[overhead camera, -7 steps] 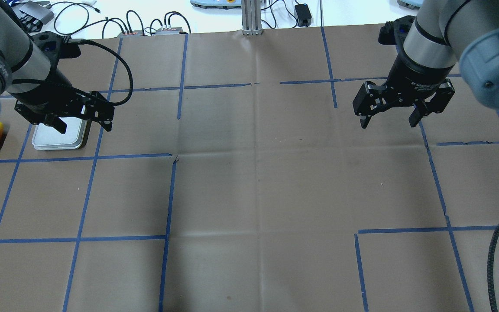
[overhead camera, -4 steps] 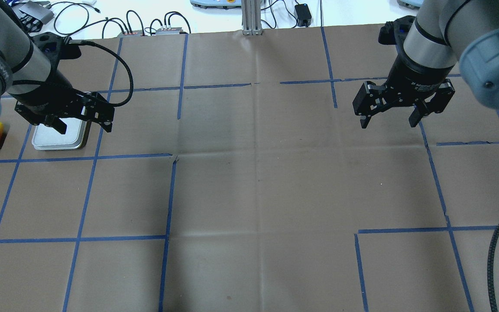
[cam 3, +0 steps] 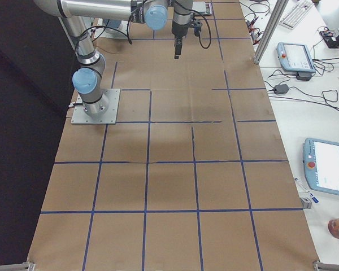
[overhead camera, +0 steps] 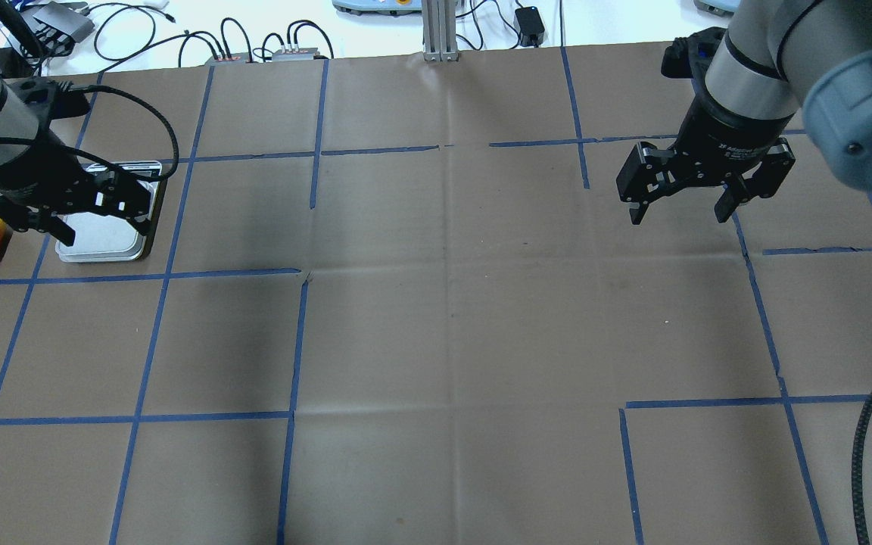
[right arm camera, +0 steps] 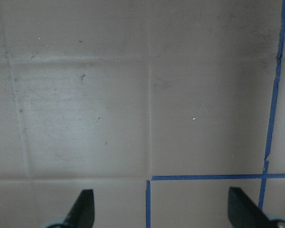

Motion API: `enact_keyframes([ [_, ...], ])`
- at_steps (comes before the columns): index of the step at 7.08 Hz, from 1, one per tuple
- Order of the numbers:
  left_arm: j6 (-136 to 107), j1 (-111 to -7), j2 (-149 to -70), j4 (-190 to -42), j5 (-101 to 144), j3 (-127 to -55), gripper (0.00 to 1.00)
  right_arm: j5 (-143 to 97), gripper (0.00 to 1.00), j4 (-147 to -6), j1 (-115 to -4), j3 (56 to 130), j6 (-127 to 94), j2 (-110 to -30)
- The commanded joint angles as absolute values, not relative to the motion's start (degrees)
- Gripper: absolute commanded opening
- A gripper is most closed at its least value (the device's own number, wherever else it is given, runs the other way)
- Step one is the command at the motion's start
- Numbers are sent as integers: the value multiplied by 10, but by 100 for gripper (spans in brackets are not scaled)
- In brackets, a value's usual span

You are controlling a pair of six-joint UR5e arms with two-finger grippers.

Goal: Weigh mango
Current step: 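Move the left gripper past the scale toward the mango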

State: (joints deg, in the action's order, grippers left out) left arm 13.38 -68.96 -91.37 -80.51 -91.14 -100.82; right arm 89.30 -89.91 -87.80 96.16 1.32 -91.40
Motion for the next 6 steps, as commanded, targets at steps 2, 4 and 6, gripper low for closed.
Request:
enact_keyframes([
  [2, 250, -579, -1029, -721, -911, -959, 100, 893, 100, -899, -878, 962, 13, -914],
  [4, 357, -542, -1142, -665, -911, -876, 100, 893, 100, -899, -878, 962, 13, -914],
  [6, 443, -485, -1243, -659, -911, -778, 100, 893, 100, -899, -878, 962, 13, -914],
])
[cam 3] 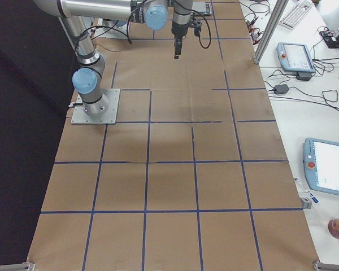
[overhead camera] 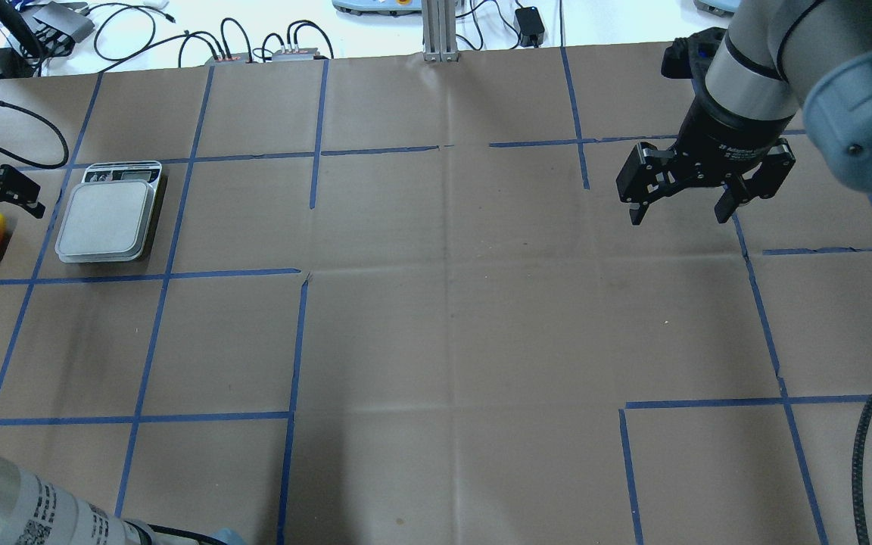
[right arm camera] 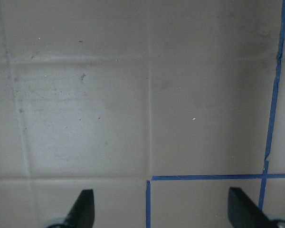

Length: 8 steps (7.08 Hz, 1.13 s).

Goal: Weigh mango
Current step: 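Move the left gripper past the scale toward the mango, then lower the left gripper onto the mango and close on it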

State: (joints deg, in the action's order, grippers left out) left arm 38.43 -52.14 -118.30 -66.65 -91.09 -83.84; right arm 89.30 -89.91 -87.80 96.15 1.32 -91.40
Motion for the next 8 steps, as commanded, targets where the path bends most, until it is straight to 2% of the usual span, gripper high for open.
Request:
enact_keyframes([
  [1, 449, -466, -1278, -658, -911, -733, 100, 893, 100, -899, -878, 962, 13, -914],
  [2, 472, -464, -1325, -658, -910, -679, 100, 893, 100, -899, -878, 962, 13, -914],
  [3, 480, -463, -1355, -659, -907, -659, 100, 893, 100, -899, -878, 962, 13, -914],
  [7, 477, -457, -1362, -658, -910, -691, 99, 893, 100, -899, -878, 962, 13, -914],
  [8, 481, -453, -1363, -659, -914, -692, 91, 893, 100, -899, -878, 962, 13, -914],
])
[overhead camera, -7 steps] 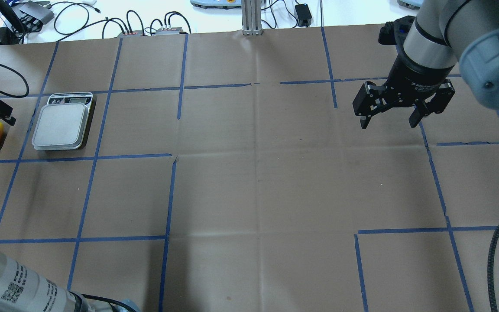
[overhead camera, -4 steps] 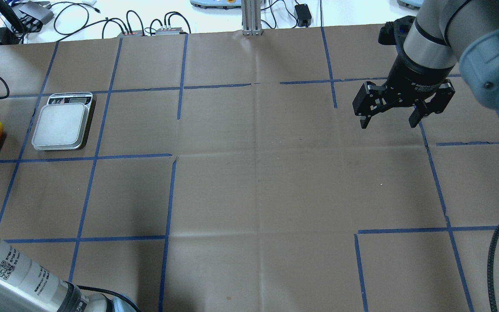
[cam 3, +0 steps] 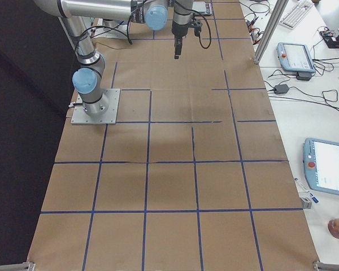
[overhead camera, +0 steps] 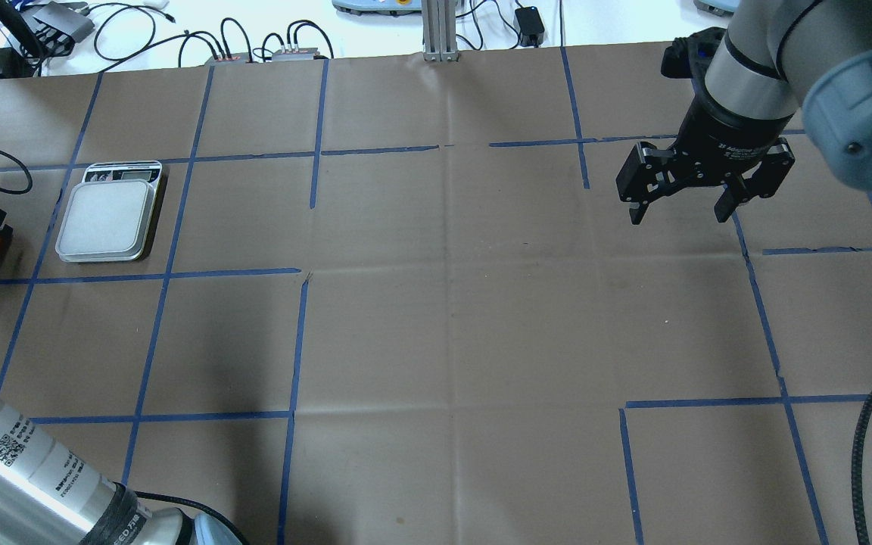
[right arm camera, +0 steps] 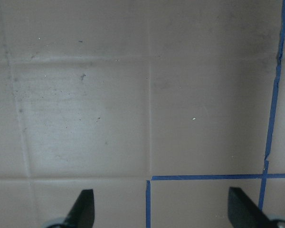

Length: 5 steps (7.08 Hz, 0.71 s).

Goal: Weigh mango
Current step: 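Lower the left gripper onto the mango and close on it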

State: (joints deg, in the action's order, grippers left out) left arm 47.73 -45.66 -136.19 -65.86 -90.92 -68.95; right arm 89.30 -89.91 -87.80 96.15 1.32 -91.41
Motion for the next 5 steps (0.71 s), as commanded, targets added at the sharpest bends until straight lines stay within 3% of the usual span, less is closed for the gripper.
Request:
enact_keyframes([
  [1, 482, -450, -1363, -666, -944, -690, 52, 893, 100, -899, -878, 962, 13, -914],
  [2, 482, -450, -1363, -687, -966, -690, 15, 893, 100, -899, -878, 962, 13, -914],
  [3, 482, -450, -1362, -692, -966, -690, 0, 893, 100, -899, -878, 962, 13, -914],
  [5, 469, -467, -1326, -737, -960, -682, 0, 893, 100, -899, -878, 962, 13, -914],
])
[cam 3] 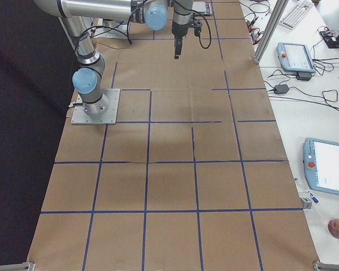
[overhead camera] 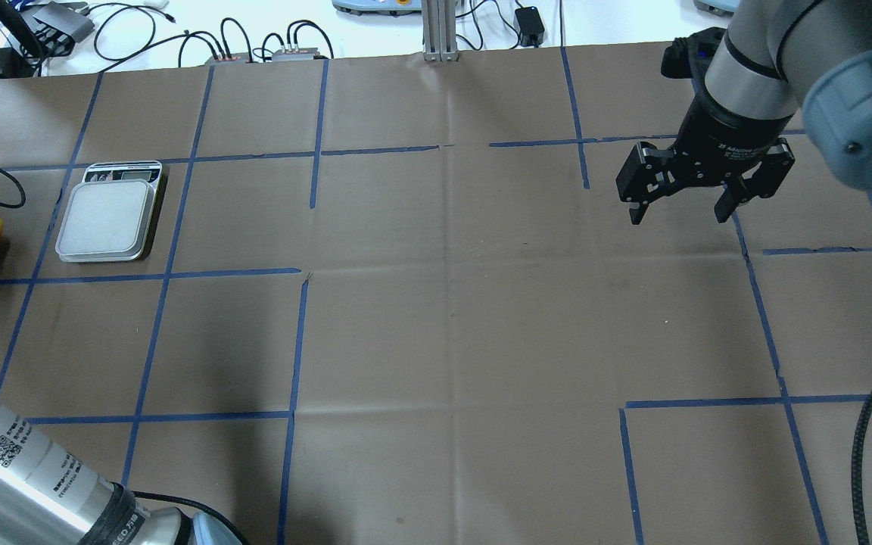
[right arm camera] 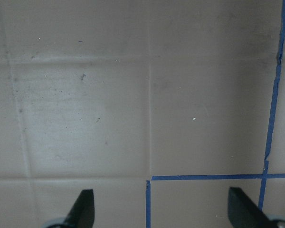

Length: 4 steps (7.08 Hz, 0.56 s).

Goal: Weigh mango
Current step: 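Lift the mango with the left gripper and carry it over the scale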

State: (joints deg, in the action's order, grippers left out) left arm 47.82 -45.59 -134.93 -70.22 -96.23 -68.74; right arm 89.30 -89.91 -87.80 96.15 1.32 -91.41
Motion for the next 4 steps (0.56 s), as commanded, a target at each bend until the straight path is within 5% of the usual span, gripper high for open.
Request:
enact_keyframes([
  [1, 428, -516, -1296, -767, -957, -688, 0, 893, 100, -899, -878, 962, 13, -914],
  [4, 310, -638, -1270, -759, -954, -733, 0, 893, 100, -899, -878, 962, 13, -914],
])
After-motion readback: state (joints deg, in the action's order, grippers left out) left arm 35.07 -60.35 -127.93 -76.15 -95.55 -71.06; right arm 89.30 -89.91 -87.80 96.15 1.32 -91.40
